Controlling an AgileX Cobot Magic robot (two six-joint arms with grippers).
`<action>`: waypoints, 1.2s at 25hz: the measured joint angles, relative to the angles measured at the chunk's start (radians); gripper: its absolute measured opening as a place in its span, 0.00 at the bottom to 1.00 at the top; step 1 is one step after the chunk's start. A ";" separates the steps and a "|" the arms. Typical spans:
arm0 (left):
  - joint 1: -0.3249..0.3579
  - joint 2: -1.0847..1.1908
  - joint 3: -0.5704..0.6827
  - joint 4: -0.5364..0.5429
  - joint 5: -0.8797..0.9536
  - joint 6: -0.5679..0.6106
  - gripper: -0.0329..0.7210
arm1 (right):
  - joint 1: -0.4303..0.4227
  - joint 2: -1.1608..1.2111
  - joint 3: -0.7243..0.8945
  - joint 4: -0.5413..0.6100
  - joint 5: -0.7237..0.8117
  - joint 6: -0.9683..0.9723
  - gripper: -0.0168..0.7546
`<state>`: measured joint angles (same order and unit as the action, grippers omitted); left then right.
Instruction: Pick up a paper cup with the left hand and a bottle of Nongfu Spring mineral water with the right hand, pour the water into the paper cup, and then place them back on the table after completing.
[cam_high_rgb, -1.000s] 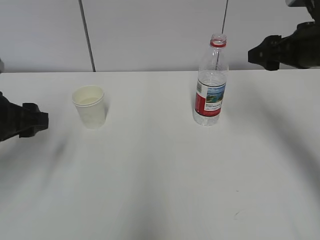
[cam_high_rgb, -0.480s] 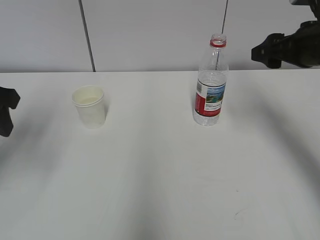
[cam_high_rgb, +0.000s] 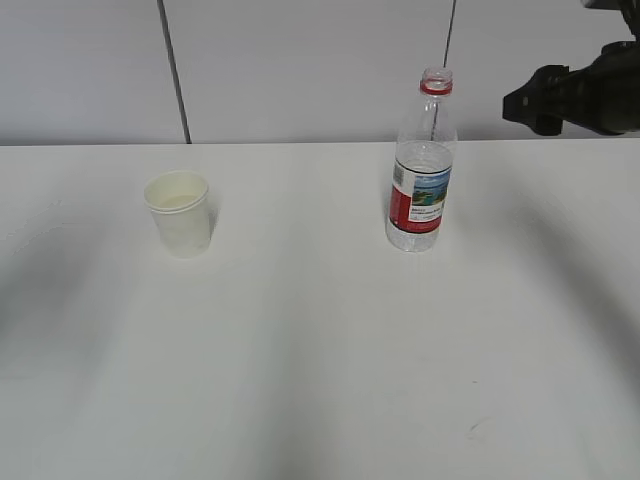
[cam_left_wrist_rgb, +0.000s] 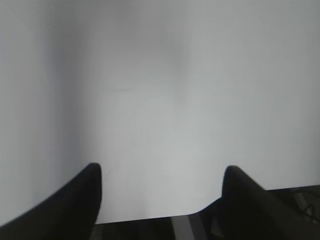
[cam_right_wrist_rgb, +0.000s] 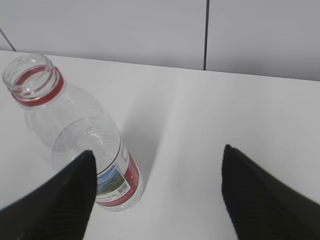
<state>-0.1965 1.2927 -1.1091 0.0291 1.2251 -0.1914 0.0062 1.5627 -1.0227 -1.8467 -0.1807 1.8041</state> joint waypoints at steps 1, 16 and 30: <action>0.000 -0.031 0.001 -0.017 0.000 0.007 0.64 | 0.000 0.000 0.000 0.000 0.000 0.002 0.76; -0.002 -0.815 0.320 -0.022 0.002 0.013 0.61 | 0.000 0.000 0.000 0.001 0.000 0.037 0.76; -0.002 -1.294 0.566 -0.014 -0.098 0.075 0.61 | 0.000 -0.002 0.002 0.001 0.002 0.037 0.76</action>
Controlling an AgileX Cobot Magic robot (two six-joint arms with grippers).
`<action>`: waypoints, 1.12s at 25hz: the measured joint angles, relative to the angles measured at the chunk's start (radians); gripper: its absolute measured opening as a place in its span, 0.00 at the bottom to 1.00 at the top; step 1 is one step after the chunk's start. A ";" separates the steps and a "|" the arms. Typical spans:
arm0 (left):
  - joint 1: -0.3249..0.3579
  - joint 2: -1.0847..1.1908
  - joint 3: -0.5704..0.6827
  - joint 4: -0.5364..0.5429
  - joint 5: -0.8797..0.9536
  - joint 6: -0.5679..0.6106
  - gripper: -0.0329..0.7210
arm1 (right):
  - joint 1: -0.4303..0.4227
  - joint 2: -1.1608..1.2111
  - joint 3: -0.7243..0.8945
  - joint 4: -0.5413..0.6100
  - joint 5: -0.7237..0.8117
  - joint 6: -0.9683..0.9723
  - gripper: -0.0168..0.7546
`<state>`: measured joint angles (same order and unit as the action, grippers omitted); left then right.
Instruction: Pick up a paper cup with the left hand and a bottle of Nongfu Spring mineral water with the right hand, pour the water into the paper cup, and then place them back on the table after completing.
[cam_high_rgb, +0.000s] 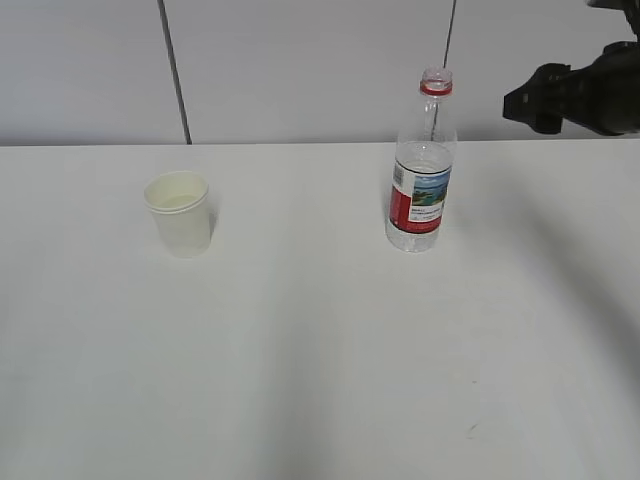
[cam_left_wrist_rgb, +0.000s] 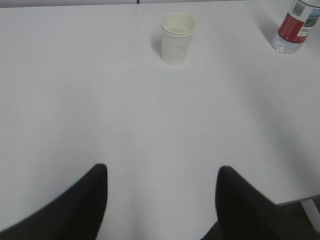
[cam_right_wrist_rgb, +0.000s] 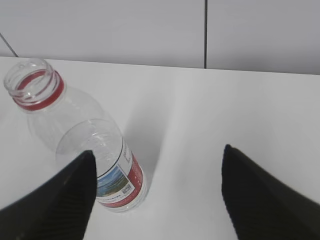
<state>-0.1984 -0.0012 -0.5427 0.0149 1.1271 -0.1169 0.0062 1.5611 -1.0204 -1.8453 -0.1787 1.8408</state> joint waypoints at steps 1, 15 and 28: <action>0.000 0.000 0.006 0.000 -0.007 0.001 0.61 | 0.000 0.000 0.000 0.000 0.000 0.000 0.76; 0.098 -0.001 0.013 -0.001 -0.021 0.007 0.61 | 0.000 0.000 0.000 0.001 0.040 0.002 0.76; 0.179 -0.001 0.013 -0.001 -0.021 0.007 0.59 | 0.000 0.004 0.000 0.010 0.199 0.002 0.76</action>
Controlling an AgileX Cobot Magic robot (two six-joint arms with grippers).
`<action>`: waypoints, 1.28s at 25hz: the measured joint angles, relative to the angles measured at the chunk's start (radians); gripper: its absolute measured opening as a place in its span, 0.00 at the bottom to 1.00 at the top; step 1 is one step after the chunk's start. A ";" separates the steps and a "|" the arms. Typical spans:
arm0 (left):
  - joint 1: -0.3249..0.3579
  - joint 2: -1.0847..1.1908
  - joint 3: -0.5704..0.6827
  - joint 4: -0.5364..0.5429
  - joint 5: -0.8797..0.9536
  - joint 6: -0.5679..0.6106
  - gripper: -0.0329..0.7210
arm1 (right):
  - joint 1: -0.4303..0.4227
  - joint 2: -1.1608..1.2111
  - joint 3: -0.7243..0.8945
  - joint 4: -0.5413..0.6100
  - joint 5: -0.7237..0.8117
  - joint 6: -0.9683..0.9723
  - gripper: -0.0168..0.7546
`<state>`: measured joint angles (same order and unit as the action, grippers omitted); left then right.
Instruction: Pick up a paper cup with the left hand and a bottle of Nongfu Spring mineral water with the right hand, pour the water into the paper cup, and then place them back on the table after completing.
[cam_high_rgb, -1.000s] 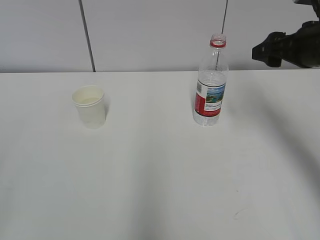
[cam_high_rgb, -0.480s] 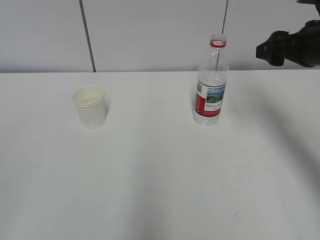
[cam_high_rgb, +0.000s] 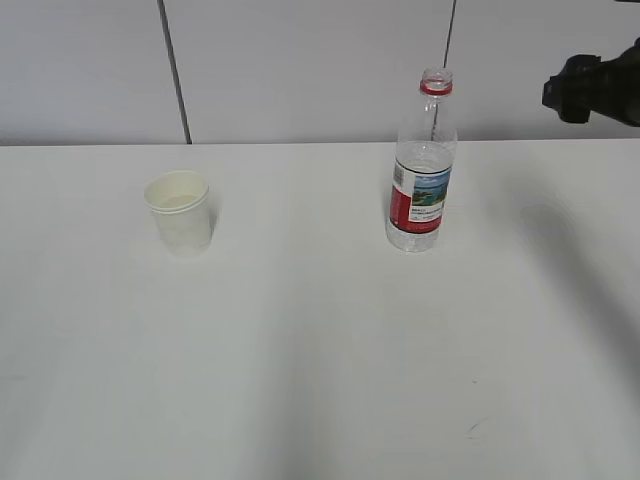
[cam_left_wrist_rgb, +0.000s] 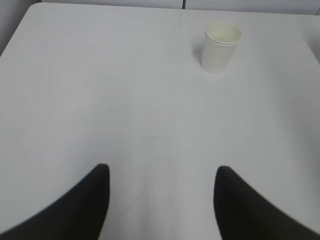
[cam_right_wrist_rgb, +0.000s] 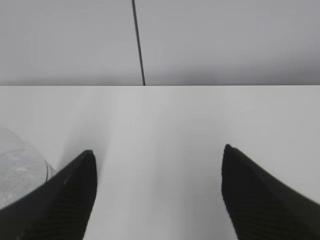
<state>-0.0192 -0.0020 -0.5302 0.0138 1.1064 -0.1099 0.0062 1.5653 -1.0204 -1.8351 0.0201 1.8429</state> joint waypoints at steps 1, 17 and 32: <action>0.000 0.000 0.000 0.000 0.000 0.000 0.59 | 0.000 0.000 0.000 0.002 0.014 0.000 0.76; 0.000 0.000 0.000 0.000 0.000 0.000 0.50 | 0.000 0.000 0.004 0.296 0.028 -0.443 0.76; 0.000 0.000 0.000 -0.001 0.000 0.000 0.46 | 0.014 -0.004 0.007 1.539 0.209 -1.661 0.76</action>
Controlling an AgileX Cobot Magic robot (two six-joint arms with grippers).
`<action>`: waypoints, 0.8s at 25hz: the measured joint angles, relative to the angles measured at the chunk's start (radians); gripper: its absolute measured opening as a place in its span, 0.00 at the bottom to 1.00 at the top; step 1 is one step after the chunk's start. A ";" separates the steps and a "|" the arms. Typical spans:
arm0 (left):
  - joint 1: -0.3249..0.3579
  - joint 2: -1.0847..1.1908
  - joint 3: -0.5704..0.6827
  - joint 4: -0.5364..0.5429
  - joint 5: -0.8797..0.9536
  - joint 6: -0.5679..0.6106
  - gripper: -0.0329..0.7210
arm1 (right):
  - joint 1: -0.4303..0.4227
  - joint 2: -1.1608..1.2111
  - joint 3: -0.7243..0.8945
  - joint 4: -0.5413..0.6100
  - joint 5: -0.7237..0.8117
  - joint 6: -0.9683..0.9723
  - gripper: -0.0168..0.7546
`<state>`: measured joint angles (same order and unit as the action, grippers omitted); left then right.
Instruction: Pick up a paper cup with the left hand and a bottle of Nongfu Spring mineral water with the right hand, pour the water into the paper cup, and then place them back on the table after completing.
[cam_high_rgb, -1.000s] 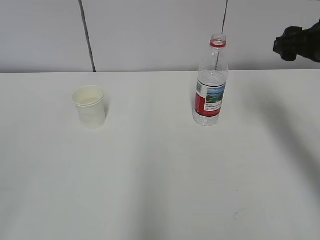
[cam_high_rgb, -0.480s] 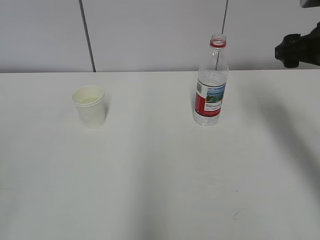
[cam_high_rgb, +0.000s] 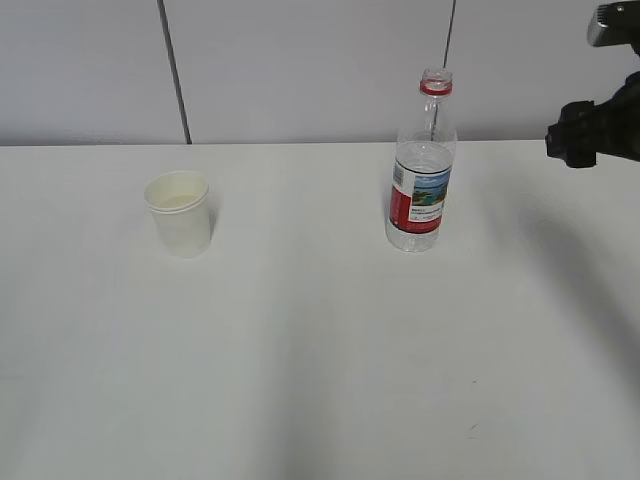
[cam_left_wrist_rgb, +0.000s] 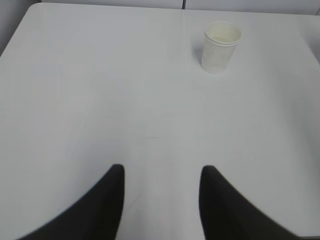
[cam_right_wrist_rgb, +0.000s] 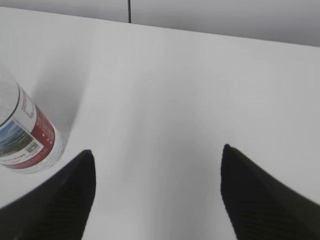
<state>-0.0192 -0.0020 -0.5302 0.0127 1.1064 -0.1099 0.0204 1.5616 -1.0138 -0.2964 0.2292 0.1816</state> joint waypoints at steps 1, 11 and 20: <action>0.000 0.000 0.000 0.000 0.000 0.000 0.46 | 0.000 -0.002 0.000 0.048 0.013 -0.044 0.76; 0.000 0.000 0.000 0.000 0.000 0.000 0.46 | 0.000 -0.134 0.003 0.131 0.198 -0.121 0.76; 0.000 0.000 0.000 0.000 0.000 0.000 0.46 | 0.000 -0.438 0.030 0.119 0.553 -0.123 0.76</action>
<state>-0.0192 -0.0020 -0.5302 0.0127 1.1064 -0.1099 0.0204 1.1237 -0.9843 -0.1777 0.7821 0.0584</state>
